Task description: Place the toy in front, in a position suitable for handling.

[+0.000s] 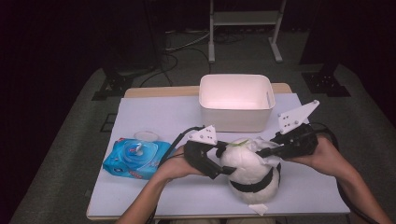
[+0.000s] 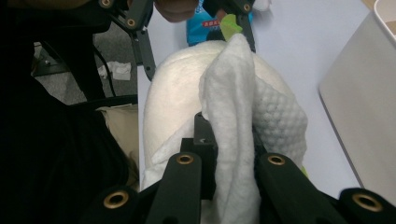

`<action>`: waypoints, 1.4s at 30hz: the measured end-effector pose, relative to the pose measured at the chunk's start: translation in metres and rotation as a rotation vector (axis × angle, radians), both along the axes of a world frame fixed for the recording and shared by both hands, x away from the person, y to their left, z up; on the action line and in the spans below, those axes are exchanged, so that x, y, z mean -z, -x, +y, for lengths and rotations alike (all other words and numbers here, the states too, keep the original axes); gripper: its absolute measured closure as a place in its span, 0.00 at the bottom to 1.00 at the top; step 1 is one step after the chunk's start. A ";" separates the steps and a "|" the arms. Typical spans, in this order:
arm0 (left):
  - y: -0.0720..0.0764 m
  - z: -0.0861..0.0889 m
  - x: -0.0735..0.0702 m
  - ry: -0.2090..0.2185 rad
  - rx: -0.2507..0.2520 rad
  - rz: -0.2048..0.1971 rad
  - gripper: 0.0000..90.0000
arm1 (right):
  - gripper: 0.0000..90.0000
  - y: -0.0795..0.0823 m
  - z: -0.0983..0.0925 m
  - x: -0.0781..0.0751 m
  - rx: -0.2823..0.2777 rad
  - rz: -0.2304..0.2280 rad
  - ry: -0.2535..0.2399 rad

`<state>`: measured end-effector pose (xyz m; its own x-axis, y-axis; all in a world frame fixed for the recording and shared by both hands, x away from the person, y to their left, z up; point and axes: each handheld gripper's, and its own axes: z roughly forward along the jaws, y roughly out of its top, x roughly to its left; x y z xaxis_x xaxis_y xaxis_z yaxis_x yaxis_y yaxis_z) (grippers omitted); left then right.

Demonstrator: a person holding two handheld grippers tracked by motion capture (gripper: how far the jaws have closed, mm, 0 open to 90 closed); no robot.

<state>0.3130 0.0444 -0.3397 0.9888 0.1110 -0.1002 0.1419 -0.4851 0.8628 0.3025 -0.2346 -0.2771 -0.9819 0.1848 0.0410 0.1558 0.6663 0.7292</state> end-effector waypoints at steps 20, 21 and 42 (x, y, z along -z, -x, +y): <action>0.000 0.019 -0.035 0.023 -0.025 -0.079 0.46 | 0.92 -0.002 0.001 -0.006 0.014 -0.044 -0.045; 0.001 0.019 -0.036 0.013 -0.020 -0.085 0.46 | 0.92 -0.003 0.003 -0.005 0.009 -0.035 -0.046; 0.002 0.021 -0.026 0.026 -0.031 -0.075 0.43 | 0.91 -0.012 -0.006 0.012 0.035 0.010 -0.073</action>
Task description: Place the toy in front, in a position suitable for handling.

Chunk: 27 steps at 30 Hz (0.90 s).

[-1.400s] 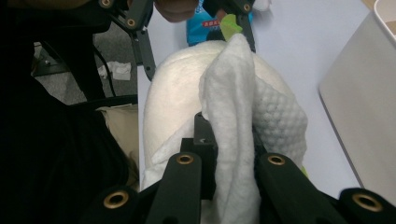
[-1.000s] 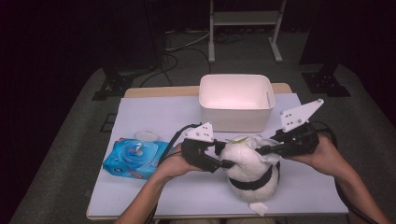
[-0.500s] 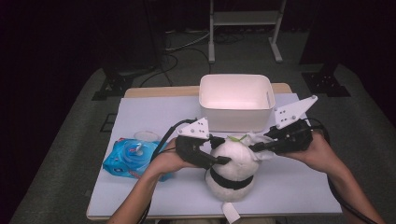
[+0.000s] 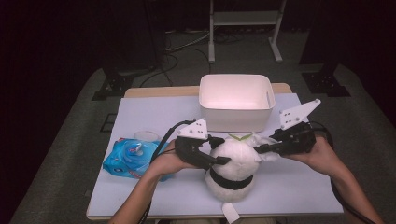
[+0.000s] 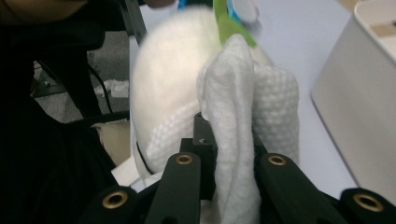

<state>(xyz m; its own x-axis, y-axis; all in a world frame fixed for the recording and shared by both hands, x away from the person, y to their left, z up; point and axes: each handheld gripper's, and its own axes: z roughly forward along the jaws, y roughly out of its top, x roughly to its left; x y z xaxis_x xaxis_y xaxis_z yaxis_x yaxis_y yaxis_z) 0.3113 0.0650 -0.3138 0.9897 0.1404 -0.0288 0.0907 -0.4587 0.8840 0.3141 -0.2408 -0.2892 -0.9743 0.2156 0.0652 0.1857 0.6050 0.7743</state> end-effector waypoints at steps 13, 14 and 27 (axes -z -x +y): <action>0.001 -0.006 -0.001 -0.006 0.001 -0.008 0.42 | 0.91 0.004 0.007 -0.011 -0.020 -0.019 0.021; 0.001 -0.008 -0.001 -0.004 0.003 -0.009 0.42 | 0.91 0.004 0.009 -0.014 -0.026 -0.025 0.017; 0.003 -0.012 -0.002 -0.019 0.015 -0.027 0.42 | 0.91 0.000 0.030 -0.030 -0.064 -0.045 0.039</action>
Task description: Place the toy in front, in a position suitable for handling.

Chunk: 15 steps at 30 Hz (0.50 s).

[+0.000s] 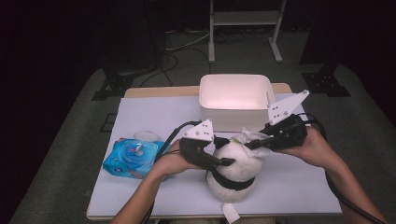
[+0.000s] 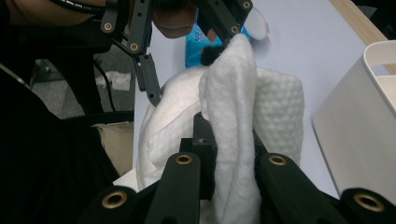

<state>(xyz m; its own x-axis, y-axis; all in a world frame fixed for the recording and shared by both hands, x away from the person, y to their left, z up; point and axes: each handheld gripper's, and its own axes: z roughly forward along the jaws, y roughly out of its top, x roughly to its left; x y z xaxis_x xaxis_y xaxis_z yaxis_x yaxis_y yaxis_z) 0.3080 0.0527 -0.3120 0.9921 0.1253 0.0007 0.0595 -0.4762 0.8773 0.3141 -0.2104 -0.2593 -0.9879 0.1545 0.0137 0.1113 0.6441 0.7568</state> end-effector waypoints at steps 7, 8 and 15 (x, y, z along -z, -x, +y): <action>-0.001 0.003 0.000 -0.002 -0.004 0.006 0.42 | 0.91 -0.003 -0.018 0.010 0.032 0.022 -0.036; -0.001 0.004 0.000 -0.002 -0.004 0.006 0.42 | 0.91 -0.003 -0.020 0.012 0.034 0.025 -0.040; -0.002 0.010 0.001 0.003 -0.013 0.015 0.41 | 0.91 -0.006 -0.039 0.036 0.083 0.071 -0.030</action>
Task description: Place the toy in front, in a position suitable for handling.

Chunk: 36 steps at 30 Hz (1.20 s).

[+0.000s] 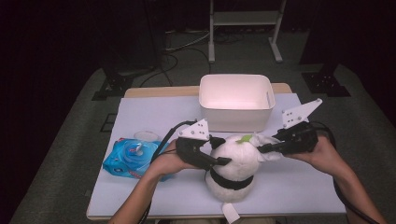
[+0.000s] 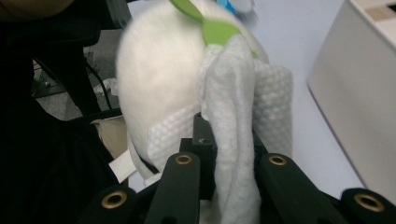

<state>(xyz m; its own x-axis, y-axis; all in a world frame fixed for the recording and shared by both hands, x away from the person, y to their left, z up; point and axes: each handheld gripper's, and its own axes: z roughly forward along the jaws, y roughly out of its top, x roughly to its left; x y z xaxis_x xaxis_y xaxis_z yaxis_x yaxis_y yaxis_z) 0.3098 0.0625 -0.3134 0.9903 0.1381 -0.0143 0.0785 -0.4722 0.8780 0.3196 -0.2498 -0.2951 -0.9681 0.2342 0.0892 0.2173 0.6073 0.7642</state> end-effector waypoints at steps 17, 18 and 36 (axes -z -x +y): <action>-0.002 -0.005 -0.001 -0.001 -0.019 0.002 0.40 | 0.91 0.007 0.001 0.000 -0.008 -0.017 0.022; -0.002 -0.006 -0.001 -0.001 -0.020 0.001 0.40 | 0.90 0.009 0.004 -0.005 -0.015 -0.029 0.030; 0.002 -0.026 -0.001 -0.001 0.003 -0.019 0.31 | 0.91 0.005 0.027 -0.030 -0.053 -0.058 0.069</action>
